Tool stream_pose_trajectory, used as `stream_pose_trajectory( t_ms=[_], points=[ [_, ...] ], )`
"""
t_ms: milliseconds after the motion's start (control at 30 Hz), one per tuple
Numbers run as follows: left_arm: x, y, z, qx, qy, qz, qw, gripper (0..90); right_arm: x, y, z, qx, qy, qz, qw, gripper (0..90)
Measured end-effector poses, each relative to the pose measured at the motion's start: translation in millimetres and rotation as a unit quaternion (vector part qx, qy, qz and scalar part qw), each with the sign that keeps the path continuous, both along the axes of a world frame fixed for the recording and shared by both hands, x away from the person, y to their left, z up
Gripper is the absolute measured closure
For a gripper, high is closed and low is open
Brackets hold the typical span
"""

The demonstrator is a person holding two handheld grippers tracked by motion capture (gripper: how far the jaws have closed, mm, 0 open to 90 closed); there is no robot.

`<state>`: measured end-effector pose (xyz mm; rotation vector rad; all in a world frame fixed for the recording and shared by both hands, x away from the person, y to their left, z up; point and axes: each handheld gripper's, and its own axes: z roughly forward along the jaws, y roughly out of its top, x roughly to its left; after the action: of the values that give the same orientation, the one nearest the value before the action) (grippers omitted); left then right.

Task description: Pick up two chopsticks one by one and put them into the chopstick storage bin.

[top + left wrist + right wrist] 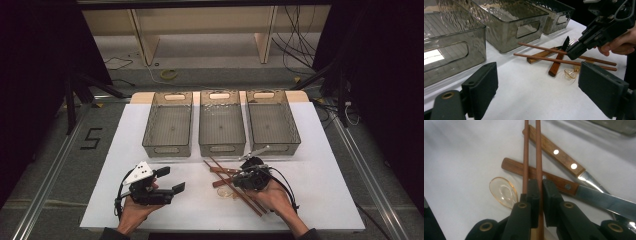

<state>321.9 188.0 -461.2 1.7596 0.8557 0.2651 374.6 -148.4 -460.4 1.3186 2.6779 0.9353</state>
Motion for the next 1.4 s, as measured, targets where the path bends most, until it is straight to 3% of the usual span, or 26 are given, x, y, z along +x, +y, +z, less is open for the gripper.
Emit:
stream_pose_trajectory(
  t_ms=[300, 700, 1067, 1400],
  points=[
    [1.0, -0.5, -0.8, -0.001, 0.006, -0.002, 1.0, 15.5, -3.6, -1.9, 13.1, 0.016, -0.02, 0.009, 0.9996, 85.3],
    [3.8, -6.5, 1.1, -0.02, 0.023, -0.005, 0.9995, 15.7, -12.0, 2.9, 31.0, 0.038, -0.061, 0.027, 0.9971, 85.3],
    [17.9, -32.3, 10.1, -0.064, 0.053, -0.027, 0.9962, 17.5, -19.9, 17.2, 39.6, 0.062, -0.095, 0.047, 0.9925, 85.3],
    [32.2, -45.5, 17.2, -0.089, 0.079, -0.029, 0.9924, 24.0, -27.8, 25.0, 44.2, 0.087, -0.123, 0.063, 0.9865, 85.3]
  ],
)
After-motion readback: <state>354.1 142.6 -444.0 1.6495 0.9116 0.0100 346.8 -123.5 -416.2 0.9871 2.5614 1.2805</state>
